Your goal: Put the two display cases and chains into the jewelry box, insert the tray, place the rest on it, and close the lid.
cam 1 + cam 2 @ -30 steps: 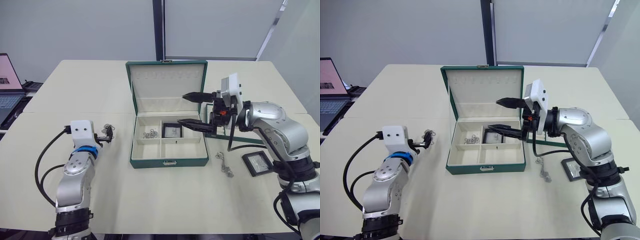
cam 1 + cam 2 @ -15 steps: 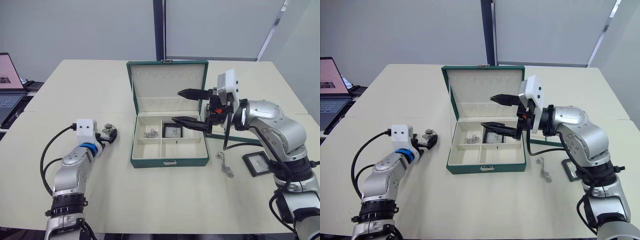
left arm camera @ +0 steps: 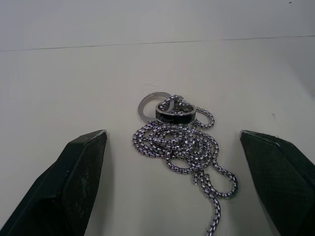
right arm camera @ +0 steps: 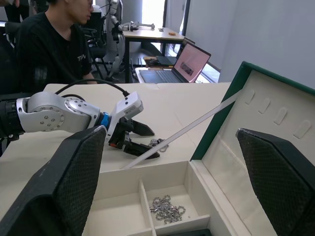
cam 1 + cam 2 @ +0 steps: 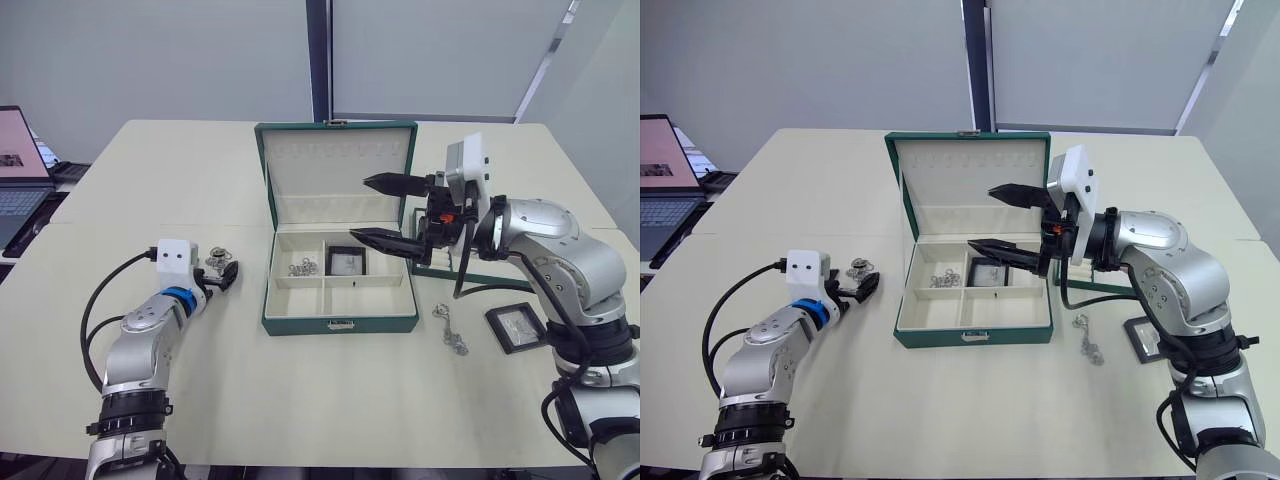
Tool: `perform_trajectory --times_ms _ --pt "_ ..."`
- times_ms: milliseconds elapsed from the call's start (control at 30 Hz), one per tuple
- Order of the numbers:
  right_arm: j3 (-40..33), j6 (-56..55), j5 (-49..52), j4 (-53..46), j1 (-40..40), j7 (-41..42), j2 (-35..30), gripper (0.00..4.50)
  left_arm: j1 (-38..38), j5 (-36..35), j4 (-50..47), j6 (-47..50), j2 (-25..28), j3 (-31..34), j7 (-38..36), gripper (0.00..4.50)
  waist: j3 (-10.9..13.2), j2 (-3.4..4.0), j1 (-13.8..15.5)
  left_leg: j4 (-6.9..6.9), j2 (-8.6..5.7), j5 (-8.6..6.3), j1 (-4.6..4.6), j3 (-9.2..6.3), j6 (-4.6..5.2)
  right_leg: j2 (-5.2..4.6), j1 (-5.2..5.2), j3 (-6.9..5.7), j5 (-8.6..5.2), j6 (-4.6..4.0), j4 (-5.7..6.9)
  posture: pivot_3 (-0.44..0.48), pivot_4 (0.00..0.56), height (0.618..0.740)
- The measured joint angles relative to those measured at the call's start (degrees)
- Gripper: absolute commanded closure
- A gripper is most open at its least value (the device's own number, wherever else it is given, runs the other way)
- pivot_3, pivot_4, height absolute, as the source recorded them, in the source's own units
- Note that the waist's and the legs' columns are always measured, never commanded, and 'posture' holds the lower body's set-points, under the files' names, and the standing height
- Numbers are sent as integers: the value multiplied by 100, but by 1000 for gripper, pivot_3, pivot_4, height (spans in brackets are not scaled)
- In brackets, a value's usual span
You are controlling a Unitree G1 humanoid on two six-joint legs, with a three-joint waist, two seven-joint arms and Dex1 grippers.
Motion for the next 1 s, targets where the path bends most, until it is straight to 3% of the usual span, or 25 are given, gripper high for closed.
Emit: perform_trajectory --times_ms 367,533,900,1000 --pt "-15 16 0 3 2 3 2 0 -32 20 30 20 -9 -31 67 28 -3 5 3 0 -3 0 2 -8 0 0 4 -3 0 0 0 0 150 740" --pt "-20 25 5 3 2 9 2 0 -44 21 28 27 -27 -67 77 1125 -5 8 3 0 -3 1 3 -8 -1 0 5 -3 0 0 0 0 150 740" --pt "-27 39 15 3 2 11 2 0 -82 22 28 28 -47 -141 97 4245 -14 23 -2 -1 -2 1 3 -8 -1 1 4 -2 0 0 0 0 150 740" --pt "-27 41 17 3 2 10 2 0 -83 22 28 28 -47 -140 109 4473 -14 24 -2 -1 -3 1 3 -8 -1 1 5 -2 0 0 0 0 150 740"
